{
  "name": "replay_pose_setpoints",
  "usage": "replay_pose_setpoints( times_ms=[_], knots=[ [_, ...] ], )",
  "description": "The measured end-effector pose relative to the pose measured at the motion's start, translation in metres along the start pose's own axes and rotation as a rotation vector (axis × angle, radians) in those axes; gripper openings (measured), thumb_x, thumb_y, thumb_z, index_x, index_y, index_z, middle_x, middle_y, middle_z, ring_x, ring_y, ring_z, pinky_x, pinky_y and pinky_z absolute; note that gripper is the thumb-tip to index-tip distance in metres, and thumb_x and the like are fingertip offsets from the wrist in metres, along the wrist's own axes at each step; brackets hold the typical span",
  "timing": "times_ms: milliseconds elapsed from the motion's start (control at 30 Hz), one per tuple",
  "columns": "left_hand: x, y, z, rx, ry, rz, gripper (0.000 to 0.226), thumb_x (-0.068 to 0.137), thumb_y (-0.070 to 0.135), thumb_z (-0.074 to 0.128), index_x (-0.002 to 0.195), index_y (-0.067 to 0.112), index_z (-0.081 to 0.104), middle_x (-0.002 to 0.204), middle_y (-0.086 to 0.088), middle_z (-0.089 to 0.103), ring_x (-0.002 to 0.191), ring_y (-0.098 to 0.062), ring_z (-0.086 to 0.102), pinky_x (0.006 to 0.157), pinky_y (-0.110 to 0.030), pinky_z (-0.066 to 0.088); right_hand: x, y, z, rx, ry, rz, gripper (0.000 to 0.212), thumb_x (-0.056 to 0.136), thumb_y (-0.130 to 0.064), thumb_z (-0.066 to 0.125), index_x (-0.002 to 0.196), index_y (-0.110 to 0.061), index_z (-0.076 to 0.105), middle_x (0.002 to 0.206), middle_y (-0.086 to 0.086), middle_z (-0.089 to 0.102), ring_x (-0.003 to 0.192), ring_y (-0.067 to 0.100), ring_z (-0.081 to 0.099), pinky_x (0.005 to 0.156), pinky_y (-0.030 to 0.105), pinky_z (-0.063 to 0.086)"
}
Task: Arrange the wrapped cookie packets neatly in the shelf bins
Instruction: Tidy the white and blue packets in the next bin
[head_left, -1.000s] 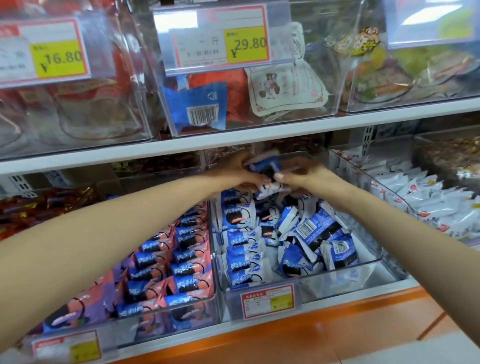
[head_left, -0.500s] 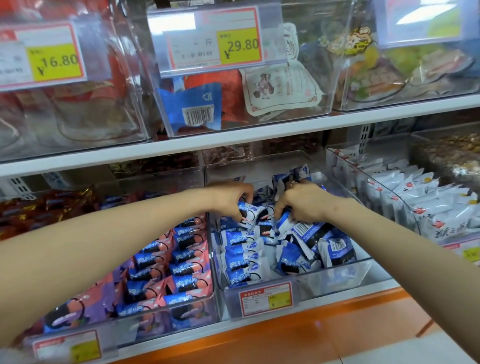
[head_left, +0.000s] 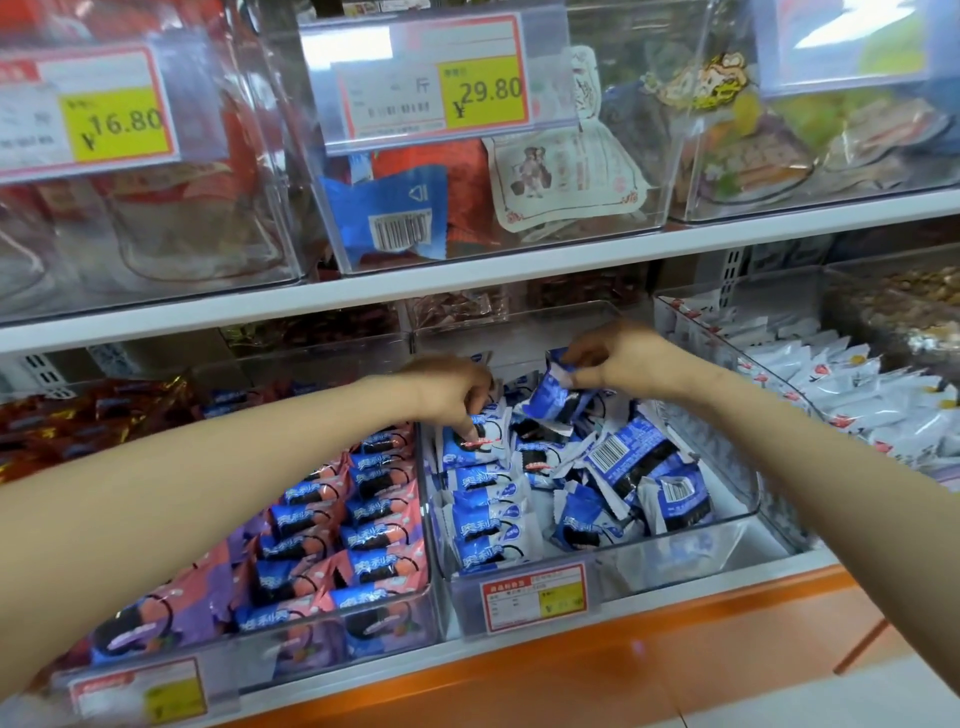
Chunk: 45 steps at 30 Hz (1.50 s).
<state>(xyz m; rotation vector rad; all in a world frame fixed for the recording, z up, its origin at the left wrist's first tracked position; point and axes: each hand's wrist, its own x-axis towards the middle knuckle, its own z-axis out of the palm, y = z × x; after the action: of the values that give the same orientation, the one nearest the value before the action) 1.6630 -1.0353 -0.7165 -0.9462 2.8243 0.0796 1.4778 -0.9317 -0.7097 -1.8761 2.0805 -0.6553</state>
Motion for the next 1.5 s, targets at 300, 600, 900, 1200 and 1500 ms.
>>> replay_pose_setpoints(
  times_ms=[300, 600, 900, 1200, 1500],
  knots=[
    [-0.006, 0.008, 0.003, 0.182, -0.076, -0.067, 0.036, 0.084, 0.036, 0.067, 0.101, 0.005, 0.061, 0.082, -0.003, 0.054, 0.073, -0.019, 0.051, 0.063, -0.028, 0.041, -0.008, 0.007, -0.005, 0.62, -0.029, 0.162, 0.016, 0.084, -0.016, 0.068, 0.098, -0.01, 0.067, 0.078, -0.001, 0.07, 0.06, 0.015, 0.057, 0.063, 0.026, 0.044],
    [-0.01, 0.014, -0.031, -0.627, 0.317, -0.096, 0.022, 0.095, 0.025, 0.053, 0.109, 0.01, 0.061, 0.114, -0.004, 0.062, 0.105, -0.018, 0.056, 0.092, -0.027, 0.041, -0.015, 0.006, -0.005, 0.691, 0.005, -0.045, 0.023, 0.079, 0.013, 0.061, 0.088, -0.006, 0.069, 0.093, 0.005, 0.066, 0.067, 0.005, 0.067, 0.062, 0.013, 0.053],
    [-0.02, 0.032, -0.036, -0.594, -0.182, -0.109, 0.05, 0.093, 0.029, 0.052, 0.138, 0.014, 0.04, 0.143, -0.006, 0.045, 0.126, -0.017, 0.045, 0.112, -0.028, 0.021, -0.017, 0.0, -0.003, 0.636, 0.004, -0.12, 0.031, 0.078, 0.019, 0.058, 0.083, -0.008, 0.071, 0.094, -0.004, 0.066, 0.081, 0.002, 0.06, 0.074, 0.007, 0.048],
    [-0.028, 0.02, -0.038, -0.499, -0.225, -0.21, 0.043, 0.094, 0.037, 0.048, 0.132, 0.016, 0.049, 0.147, -0.003, 0.037, 0.133, -0.017, 0.034, 0.11, -0.028, 0.018, -0.012, 0.011, -0.013, 0.518, 0.015, -0.02, 0.016, 0.09, -0.001, 0.057, 0.097, -0.015, 0.061, 0.1, 0.012, 0.069, 0.071, 0.009, 0.067, 0.062, 0.017, 0.054],
    [-0.026, 0.016, -0.025, -0.552, -0.043, 0.027, 0.039, 0.08, 0.006, 0.068, 0.107, 0.024, 0.046, 0.101, -0.013, 0.052, 0.081, -0.019, 0.048, 0.07, -0.032, 0.044, -0.028, -0.004, -0.019, -0.453, -0.554, 0.046, 0.05, 0.072, -0.036, 0.078, 0.119, -0.03, 0.062, 0.106, -0.011, 0.06, 0.099, 0.009, 0.054, 0.083, 0.022, 0.038]
  ],
)
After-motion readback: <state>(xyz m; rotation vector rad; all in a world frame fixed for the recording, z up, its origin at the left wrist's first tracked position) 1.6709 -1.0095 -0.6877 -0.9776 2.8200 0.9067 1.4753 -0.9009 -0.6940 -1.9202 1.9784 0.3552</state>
